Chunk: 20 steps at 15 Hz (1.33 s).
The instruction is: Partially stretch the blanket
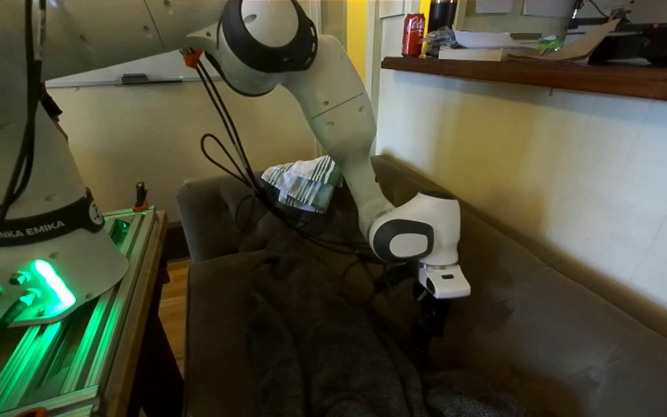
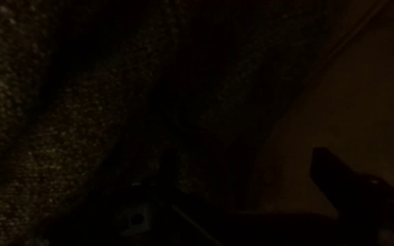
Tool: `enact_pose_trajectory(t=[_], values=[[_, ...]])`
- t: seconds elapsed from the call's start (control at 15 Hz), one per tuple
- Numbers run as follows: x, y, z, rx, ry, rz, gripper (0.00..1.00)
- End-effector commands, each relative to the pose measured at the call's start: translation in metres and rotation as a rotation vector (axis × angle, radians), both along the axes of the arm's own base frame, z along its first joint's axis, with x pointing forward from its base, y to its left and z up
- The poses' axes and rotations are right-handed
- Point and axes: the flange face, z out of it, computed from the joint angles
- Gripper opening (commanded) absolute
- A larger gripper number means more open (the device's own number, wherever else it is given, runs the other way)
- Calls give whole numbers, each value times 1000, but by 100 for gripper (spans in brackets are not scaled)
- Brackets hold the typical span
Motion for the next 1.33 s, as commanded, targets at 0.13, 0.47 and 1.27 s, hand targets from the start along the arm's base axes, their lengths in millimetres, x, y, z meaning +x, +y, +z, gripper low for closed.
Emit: enact_pose_trajectory(t=[0.13,0.47,1.27], values=[[-12,7,-38,-79,194,3,100],[-20,11,-56,-74,336,12,74],[-11,4,-39,140,466,-56,0]])
